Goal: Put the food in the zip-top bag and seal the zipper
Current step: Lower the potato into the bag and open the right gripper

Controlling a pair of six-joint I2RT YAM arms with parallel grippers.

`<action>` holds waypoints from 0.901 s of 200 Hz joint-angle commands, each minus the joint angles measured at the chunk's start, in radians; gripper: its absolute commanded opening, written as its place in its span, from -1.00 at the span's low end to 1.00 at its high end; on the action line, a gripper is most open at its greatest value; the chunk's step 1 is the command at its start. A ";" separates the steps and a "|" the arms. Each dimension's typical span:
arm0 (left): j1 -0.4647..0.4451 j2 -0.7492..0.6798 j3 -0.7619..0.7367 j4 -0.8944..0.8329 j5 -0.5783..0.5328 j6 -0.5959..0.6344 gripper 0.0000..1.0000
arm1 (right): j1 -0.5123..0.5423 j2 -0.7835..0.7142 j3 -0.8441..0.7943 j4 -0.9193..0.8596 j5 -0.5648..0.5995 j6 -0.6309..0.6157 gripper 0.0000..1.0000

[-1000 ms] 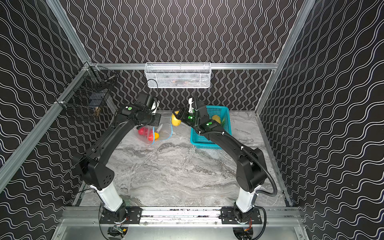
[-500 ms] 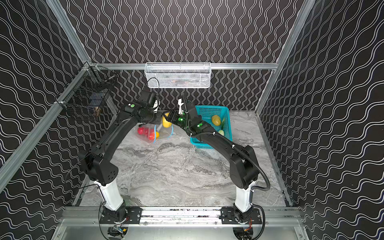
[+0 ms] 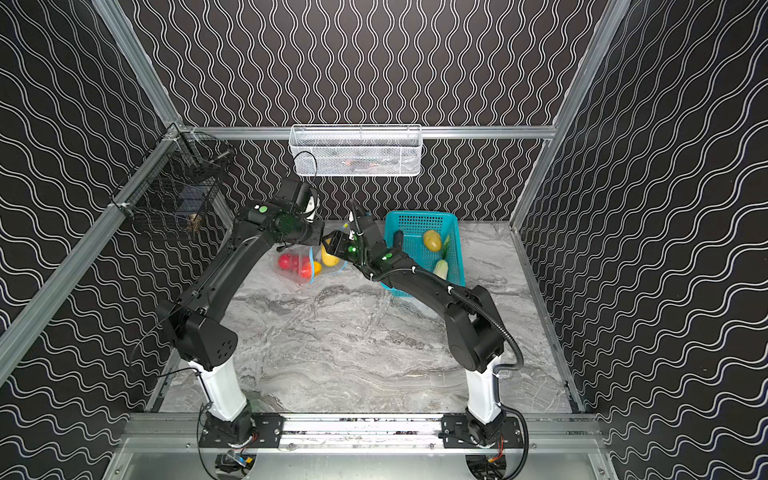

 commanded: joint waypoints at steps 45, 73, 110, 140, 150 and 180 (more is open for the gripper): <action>-0.001 -0.020 -0.002 0.004 0.012 -0.011 -1.00 | 0.021 0.067 0.086 -0.040 0.023 -0.013 -0.03; 0.000 -0.035 -0.014 0.009 0.013 -0.010 -1.00 | 0.021 0.095 0.115 -0.054 0.039 0.001 0.01; -0.001 -0.057 -0.037 0.021 -0.011 -0.014 -1.00 | 0.018 0.142 0.205 -0.093 0.036 -0.006 0.41; 0.000 -0.068 -0.047 0.024 -0.009 -0.011 -1.00 | 0.017 0.145 0.228 -0.095 0.042 -0.009 0.63; -0.001 -0.068 -0.046 0.024 -0.009 -0.011 -1.00 | 0.017 0.143 0.233 -0.099 0.043 -0.012 0.69; -0.001 -0.060 -0.039 0.020 -0.007 -0.010 -1.00 | 0.017 0.119 0.204 -0.081 0.027 -0.011 0.76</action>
